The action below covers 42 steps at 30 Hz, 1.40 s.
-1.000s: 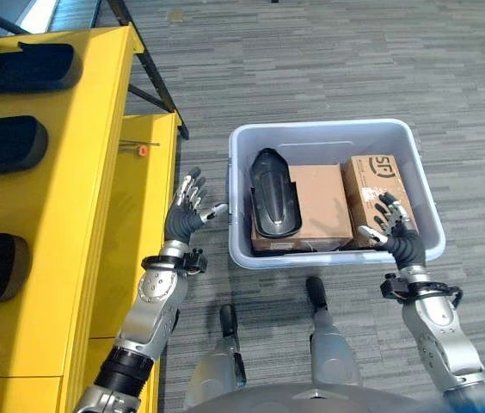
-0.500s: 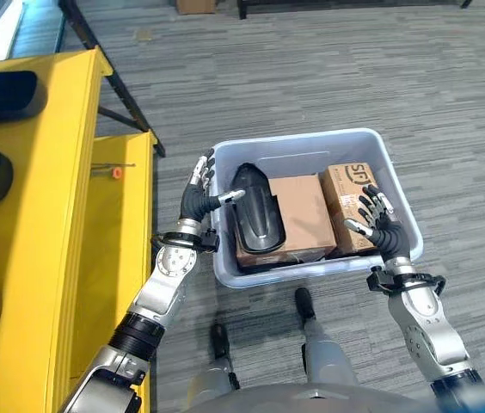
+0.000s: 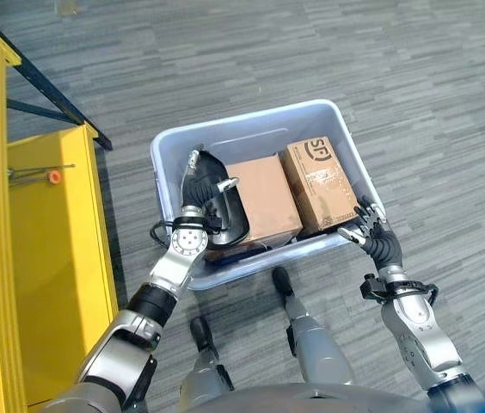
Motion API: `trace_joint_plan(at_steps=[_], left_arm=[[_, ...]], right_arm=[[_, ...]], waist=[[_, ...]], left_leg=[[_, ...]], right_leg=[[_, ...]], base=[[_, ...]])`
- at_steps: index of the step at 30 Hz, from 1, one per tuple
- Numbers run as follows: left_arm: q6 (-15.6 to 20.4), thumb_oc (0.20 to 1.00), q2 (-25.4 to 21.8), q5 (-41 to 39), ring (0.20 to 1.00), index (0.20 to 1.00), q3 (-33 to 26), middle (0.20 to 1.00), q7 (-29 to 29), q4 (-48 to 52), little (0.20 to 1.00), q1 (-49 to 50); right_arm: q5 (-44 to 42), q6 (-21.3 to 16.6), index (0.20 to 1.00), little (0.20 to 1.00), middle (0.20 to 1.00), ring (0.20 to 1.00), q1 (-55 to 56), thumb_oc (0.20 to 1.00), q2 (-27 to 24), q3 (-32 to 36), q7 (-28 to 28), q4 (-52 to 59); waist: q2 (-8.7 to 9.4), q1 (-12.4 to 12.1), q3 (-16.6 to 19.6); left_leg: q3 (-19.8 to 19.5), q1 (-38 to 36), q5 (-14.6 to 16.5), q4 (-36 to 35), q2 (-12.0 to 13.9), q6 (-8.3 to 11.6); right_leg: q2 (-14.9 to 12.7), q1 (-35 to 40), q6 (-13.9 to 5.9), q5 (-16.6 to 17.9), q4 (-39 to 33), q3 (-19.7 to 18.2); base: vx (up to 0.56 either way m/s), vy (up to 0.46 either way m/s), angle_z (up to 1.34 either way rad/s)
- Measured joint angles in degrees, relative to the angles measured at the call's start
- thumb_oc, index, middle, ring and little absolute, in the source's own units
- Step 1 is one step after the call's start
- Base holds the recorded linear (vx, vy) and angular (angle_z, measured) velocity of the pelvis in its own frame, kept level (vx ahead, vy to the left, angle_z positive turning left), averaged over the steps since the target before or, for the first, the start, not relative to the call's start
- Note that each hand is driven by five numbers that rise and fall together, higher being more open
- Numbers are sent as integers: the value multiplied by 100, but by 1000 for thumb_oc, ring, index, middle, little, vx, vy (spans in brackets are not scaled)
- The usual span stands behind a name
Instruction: Move parts from the plastic box to the shelf.
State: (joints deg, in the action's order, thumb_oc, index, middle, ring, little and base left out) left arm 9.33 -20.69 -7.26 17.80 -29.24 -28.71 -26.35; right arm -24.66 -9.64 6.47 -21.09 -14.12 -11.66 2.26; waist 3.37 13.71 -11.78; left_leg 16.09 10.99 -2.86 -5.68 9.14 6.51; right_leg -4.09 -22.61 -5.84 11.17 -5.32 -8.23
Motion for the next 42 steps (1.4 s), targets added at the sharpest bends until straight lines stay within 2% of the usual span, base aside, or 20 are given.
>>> trace_joint_plan(at_steps=[3, 5, 12, 17, 20, 25, 27, 32, 37, 41, 42], left_arm=[[-42, 1000, -4, 9, 1000, 1000, -50, 1000, -133, -312, 1000, -72], [-50, 1000, 1, 8, 1000, 1000, -98, 1000, -269, -590, 1000, -119], [-126, 1000, 0, -50, 1000, 1000, -110, 1000, -480, -1074, 1000, -560], [-177, 1000, 6, -251, 1000, 1000, -184, 1000, -480, -1998, 1000, -1111], [-228, 1000, -14, -298, 1000, 1000, -210, 1000, -465, -2169, 1000, -1267], [-296, 1000, -51, -317, 1000, 1000, -140, 1000, -394, -2834, 1000, -1773], [-429, 1000, -120, 6, 1000, 1000, 240, 1000, -297, -3244, 1000, -2015], [-498, 1000, -15, 378, 1000, 1000, 232, 1000, -195, -3627, 1000, -2027], [-627, 1000, -85, 641, 1000, 1000, 263, 1000, -11, -3711, 1000, -2037], [-734, 1000, -125, 1101, 1000, 1000, 469, 1000, 199, -3786, 1000, -2022], [-736, 1000, -108, 1133, 1000, 1000, 470, 1000, 259, -3783, 1000, -2022]], right_arm=[[0, -25, 1000, 1000, 1000, 1000, -5, 1000, -12, -17, -13, 1], [0, -79, 1000, 1000, 1000, 1000, -14, 1000, -31, -26, -67, 0], [-36, -149, 1000, 1000, 1000, 1000, -98, 1000, -35, -89, -159, 0], [-57, -181, 1000, 1000, 1000, 1000, -225, 1000, -40, -232, -170, 6], [-90, -213, 1000, 1000, 1000, 1000, -199, 1000, -44, -230, -174, 9], [-112, -240, 1000, 1000, 1000, 1000, -189, 1000, -120, -317, -108, 71], [-156, -276, 1000, 1000, 1000, 1000, -110, 1000, -275, -361, 10, 142], [-164, -327, 1000, 1000, 1000, 1000, 39, 1000, -467, -371, 192, 181], [-172, -325, 1000, 1000, 1000, 1000, 206, 1000, -474, -350, 343, 262], [-217, -323, 1000, 1000, 1000, 1000, 268, 1000, -474, -185, 468, 264], [-217, -323, 1000, 1000, 1000, 1000, 264, 1000, -474, -182, 482, 266]], waist=[[9, 9, -102], [24, 102, -220], [88, 172, -330], [145, 265, -440], [161, 326, -448], [267, 571, -513], [269, 629, -513], [276, 729, -510], [281, 726, -503], [216, 724, -470], [203, 717, -461]], left_leg=[[75, 20, 12, 0, 28, 20], [84, 23, 29, -1, 75, 45], [131, 214, 24, 0, 97, 90], [222, 224, 44, -1, 120, 117], [243, 298, 47, -1, 145, 122], [341, 397, 53, -4, 174, 166], [399, 367, 66, -2, 190, 181], [561, 290, 98, -3, 210, 221], [695, 212, 102, -5, 238, 245], [695, 202, 101, -4, 251, 250], [695, 204, 101, -4, 247, 250]], right_leg=[[27, -67, 18, 13, 1, -64], [58, -86, 23, 17, 1, -74], [113, -296, 50, 40, 2, -86], [157, -364, 55, 64, 2, -135], [191, -454, 65, 75, 3, -167], [247, -608, 88, 102, 0, -235], [284, -627, 99, 119, 2, -308], [344, -642, 87, 163, 3, -425], [393, -642, 37, 91, -2, -502], [415, -647, 64, 83, -2, -520], [412, -647, 124, 131, -1, -517]], base=[[-2, -15, -12], [-3, -23, -9], [-6, -7, -3], [0, 2, -9], [-1, -7, -8], [49, 31, -8], [15, 16, -20], [10, 4, -17], [12, 4, -10], [7, 2, -4], [0, 0, 0]])
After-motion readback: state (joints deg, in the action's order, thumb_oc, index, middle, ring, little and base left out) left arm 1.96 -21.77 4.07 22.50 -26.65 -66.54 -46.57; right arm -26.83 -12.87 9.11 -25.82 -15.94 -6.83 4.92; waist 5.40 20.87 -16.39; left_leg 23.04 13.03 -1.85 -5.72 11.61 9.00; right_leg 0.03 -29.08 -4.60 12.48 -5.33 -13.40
